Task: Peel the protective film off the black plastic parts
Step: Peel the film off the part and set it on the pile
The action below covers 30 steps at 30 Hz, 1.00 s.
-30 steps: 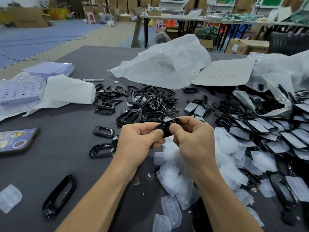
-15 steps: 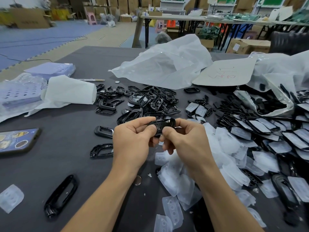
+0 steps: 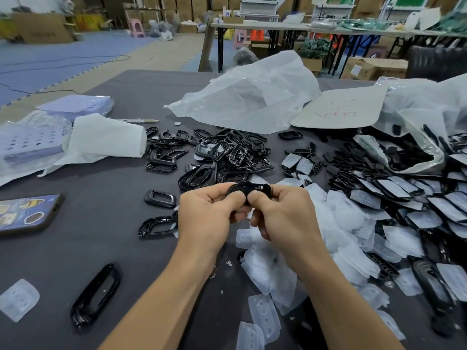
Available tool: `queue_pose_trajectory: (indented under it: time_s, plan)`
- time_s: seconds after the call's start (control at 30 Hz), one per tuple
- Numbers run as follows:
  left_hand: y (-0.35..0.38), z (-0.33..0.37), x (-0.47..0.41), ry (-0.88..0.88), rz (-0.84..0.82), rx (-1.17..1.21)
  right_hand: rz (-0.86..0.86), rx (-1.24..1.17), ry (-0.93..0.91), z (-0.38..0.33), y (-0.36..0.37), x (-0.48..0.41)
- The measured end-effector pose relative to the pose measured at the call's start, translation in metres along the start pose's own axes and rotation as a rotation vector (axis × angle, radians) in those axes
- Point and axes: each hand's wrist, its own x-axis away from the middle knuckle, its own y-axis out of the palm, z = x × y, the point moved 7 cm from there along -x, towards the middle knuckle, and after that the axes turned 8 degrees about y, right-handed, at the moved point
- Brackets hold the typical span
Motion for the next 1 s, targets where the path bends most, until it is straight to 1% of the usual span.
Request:
queue_pose_trajectory:
  time_s: [0.03,0.1,0.17,0.2,0.23,0.27,0.37,0.4,0.43,0.47,0.57,0.63,0.7,0.8,1.0]
  plan:
    - [0.000,0.000,0.000,0.004,0.021,-0.003,0.016,0.051,-0.024,-0.001,0.001,0.000]
    - [-0.002,0.001,-0.001,0.009,0.059,0.006,0.116,0.075,-0.079,-0.004,-0.007,-0.001]
    - [-0.008,-0.001,-0.005,-0.013,0.117,0.029,0.289,0.062,-0.137,-0.006,-0.030,-0.003]
    - [-0.011,-0.002,-0.006,-0.033,0.138,0.034,0.378,0.124,-0.172,-0.008,-0.043,-0.004]
    - [-0.014,-0.003,-0.008,-0.052,0.148,0.034,0.432,0.244,-0.199,-0.011,-0.051,-0.004]
    - [-0.017,-0.003,-0.009,-0.063,0.150,0.027,0.443,0.389,-0.203,-0.012,-0.054,-0.004]
    - [-0.020,-0.004,-0.011,-0.065,0.137,-0.018,0.363,0.850,-0.154,-0.007,-0.039,-0.008]
    - [-0.019,-0.004,-0.011,-0.064,0.133,-0.032,0.340,0.980,-0.137,-0.004,-0.033,-0.009]
    - [-0.019,-0.005,-0.011,-0.064,0.126,-0.041,0.325,1.056,-0.139,-0.002,-0.029,-0.010]
    - [-0.018,-0.005,-0.012,-0.066,0.117,-0.049,0.323,1.057,-0.149,-0.002,-0.027,-0.010]
    - [-0.014,-0.006,-0.012,-0.075,0.087,-0.045,0.410,0.889,-0.225,-0.007,-0.035,-0.006]
    - [-0.012,-0.007,-0.013,-0.075,0.072,-0.033,0.418,0.865,-0.233,-0.008,-0.034,-0.005]
    - [-0.012,-0.009,-0.014,-0.077,0.061,-0.036,0.393,0.895,-0.255,-0.009,-0.031,-0.006]
    - [-0.013,-0.013,-0.013,-0.074,0.057,-0.079,0.304,1.031,-0.221,-0.004,-0.025,-0.009]
    - [-0.016,-0.013,-0.014,-0.046,0.041,-0.178,0.370,0.877,-0.248,-0.009,-0.028,-0.007]
